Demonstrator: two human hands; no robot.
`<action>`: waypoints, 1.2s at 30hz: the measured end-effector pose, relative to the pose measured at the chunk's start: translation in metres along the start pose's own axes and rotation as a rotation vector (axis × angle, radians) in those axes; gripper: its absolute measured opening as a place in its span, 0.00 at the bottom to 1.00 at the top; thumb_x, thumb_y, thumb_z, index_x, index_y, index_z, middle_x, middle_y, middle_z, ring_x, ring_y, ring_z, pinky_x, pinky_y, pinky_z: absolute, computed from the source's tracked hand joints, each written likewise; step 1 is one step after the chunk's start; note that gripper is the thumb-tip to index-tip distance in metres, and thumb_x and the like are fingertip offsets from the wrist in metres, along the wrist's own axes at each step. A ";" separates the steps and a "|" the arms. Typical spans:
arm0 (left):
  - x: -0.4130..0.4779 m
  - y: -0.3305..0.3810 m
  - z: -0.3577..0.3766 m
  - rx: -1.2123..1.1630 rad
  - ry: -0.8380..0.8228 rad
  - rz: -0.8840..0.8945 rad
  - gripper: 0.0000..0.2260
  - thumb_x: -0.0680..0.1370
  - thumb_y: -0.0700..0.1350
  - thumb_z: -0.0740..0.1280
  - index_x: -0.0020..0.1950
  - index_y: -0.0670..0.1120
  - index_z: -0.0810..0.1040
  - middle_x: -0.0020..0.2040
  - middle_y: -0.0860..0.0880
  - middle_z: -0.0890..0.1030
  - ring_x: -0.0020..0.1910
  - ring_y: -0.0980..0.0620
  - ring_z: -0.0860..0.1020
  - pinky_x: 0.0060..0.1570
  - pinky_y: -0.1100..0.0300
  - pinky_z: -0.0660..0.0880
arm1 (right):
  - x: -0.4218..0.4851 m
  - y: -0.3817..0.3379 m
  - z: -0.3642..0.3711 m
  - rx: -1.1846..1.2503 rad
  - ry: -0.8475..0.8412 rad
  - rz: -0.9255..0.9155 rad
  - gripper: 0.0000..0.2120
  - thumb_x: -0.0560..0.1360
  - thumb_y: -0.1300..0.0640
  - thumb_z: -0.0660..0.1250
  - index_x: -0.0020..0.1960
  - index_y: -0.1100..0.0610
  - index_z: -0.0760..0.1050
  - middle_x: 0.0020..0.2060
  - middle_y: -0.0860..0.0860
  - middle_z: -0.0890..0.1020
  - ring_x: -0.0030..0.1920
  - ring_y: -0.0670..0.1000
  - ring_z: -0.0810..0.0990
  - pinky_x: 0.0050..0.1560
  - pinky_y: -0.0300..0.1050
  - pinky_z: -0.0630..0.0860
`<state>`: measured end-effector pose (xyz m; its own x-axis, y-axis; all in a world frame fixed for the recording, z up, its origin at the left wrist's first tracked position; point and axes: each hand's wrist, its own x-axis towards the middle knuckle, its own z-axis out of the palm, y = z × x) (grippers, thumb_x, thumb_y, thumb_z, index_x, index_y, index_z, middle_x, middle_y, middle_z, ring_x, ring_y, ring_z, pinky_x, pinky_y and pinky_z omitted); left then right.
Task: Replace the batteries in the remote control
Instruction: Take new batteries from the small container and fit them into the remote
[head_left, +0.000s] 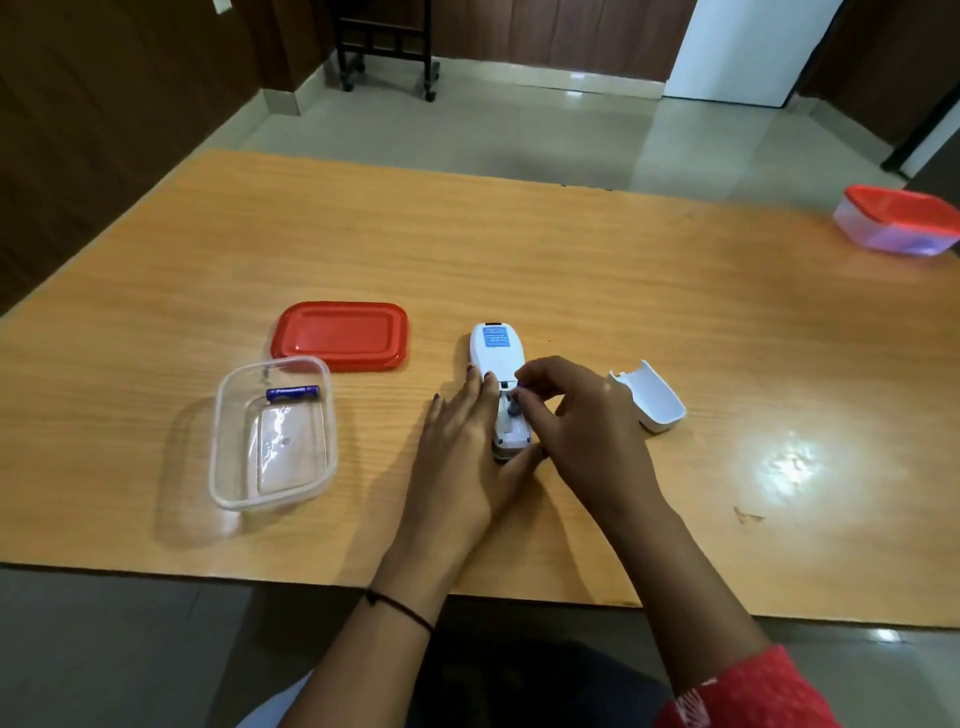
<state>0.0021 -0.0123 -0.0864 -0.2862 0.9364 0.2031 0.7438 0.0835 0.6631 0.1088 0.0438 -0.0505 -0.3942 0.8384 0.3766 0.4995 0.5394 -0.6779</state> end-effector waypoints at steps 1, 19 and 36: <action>0.001 -0.001 0.001 0.008 -0.006 -0.004 0.37 0.74 0.58 0.65 0.76 0.42 0.57 0.77 0.45 0.57 0.77 0.54 0.54 0.74 0.57 0.44 | -0.005 -0.001 -0.001 -0.057 -0.005 -0.055 0.03 0.72 0.62 0.69 0.46 0.57 0.79 0.39 0.49 0.83 0.40 0.46 0.80 0.42 0.40 0.75; 0.002 -0.006 -0.012 0.034 -0.167 -0.015 0.35 0.73 0.60 0.55 0.77 0.48 0.53 0.78 0.50 0.53 0.75 0.63 0.48 0.75 0.57 0.42 | -0.015 -0.022 0.003 -0.368 -0.049 0.036 0.08 0.75 0.61 0.64 0.41 0.62 0.81 0.37 0.57 0.78 0.37 0.56 0.75 0.36 0.43 0.61; -0.001 -0.011 -0.017 0.030 -0.129 0.002 0.29 0.77 0.57 0.62 0.75 0.52 0.58 0.77 0.53 0.56 0.76 0.60 0.53 0.75 0.57 0.40 | -0.002 -0.017 0.000 -0.130 -0.161 0.286 0.04 0.73 0.62 0.69 0.43 0.59 0.83 0.41 0.53 0.81 0.41 0.52 0.80 0.41 0.45 0.74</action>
<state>-0.0162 -0.0202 -0.0811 -0.2063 0.9724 0.1089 0.7628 0.0901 0.6403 0.1008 0.0332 -0.0402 -0.3355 0.9393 0.0715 0.6972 0.2986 -0.6518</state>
